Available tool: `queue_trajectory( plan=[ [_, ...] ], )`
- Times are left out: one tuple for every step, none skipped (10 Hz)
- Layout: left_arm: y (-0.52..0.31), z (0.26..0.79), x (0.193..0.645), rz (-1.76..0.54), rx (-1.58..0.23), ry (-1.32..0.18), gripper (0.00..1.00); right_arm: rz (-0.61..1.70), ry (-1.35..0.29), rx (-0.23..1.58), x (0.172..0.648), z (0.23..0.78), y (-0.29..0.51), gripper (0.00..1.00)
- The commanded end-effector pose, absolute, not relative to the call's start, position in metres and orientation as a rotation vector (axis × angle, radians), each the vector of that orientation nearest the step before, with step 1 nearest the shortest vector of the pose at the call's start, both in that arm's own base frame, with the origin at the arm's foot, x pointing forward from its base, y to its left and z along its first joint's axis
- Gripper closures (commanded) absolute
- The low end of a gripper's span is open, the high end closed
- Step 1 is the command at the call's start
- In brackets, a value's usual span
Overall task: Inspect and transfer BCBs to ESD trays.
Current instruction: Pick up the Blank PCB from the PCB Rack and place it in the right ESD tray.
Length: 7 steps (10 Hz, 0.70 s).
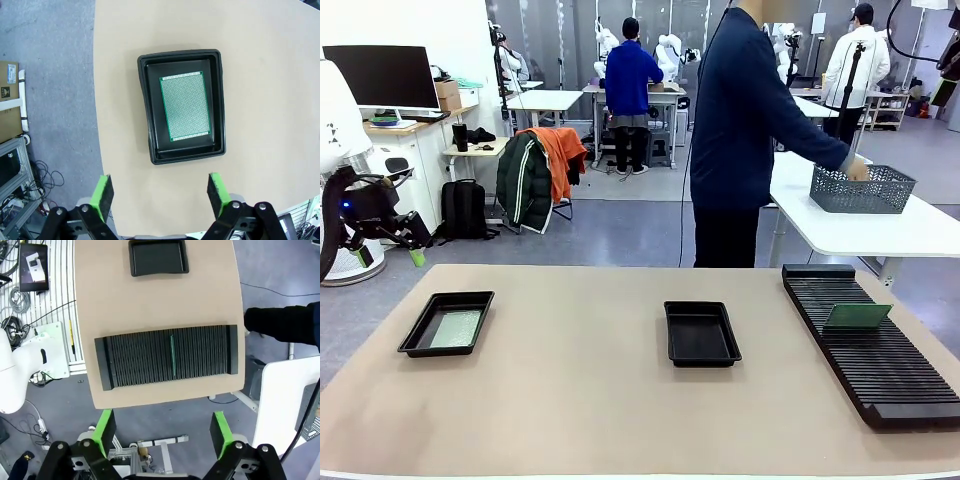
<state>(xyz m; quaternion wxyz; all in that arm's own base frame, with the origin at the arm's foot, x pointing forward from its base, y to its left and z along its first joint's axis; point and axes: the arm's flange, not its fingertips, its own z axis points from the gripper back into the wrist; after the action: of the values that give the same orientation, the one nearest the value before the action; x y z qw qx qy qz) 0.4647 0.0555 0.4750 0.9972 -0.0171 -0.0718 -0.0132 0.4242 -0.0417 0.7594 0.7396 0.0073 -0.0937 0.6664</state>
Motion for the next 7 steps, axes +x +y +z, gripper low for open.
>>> queue_trajectory(
  plan=[
    [0.056,0.473,0.463,-0.031,-0.034,-0.151,0.0,1.464,-0.199,0.024,0.424,0.761,-0.042,0.0],
    [0.056,0.473,0.463,-0.031,-0.034,-0.151,0.0,1.462,-0.206,0.016,0.424,0.759,-0.042,0.0],
    [0.056,0.473,0.463,-0.031,-0.034,-0.151,0.0,1.467,-0.189,-0.027,0.428,0.738,-0.038,0.0],
    [0.056,0.473,0.463,-0.031,-0.034,-0.151,0.0,1.473,-0.193,-0.04,0.432,0.718,-0.038,0.0],
    [0.056,0.473,0.463,-0.031,-0.034,-0.151,0.0,1.471,-0.209,-0.048,0.437,0.699,-0.043,0.0],
    [0.056,0.473,0.463,-0.031,-0.034,-0.151,0.0,1.478,-0.202,-0.052,0.442,0.677,-0.047,0.0],
    [0.056,0.473,0.463,-0.031,-0.034,-0.151,0.0,1.483,-0.202,-0.063,0.446,0.653,-0.051,0.0]
  ],
)
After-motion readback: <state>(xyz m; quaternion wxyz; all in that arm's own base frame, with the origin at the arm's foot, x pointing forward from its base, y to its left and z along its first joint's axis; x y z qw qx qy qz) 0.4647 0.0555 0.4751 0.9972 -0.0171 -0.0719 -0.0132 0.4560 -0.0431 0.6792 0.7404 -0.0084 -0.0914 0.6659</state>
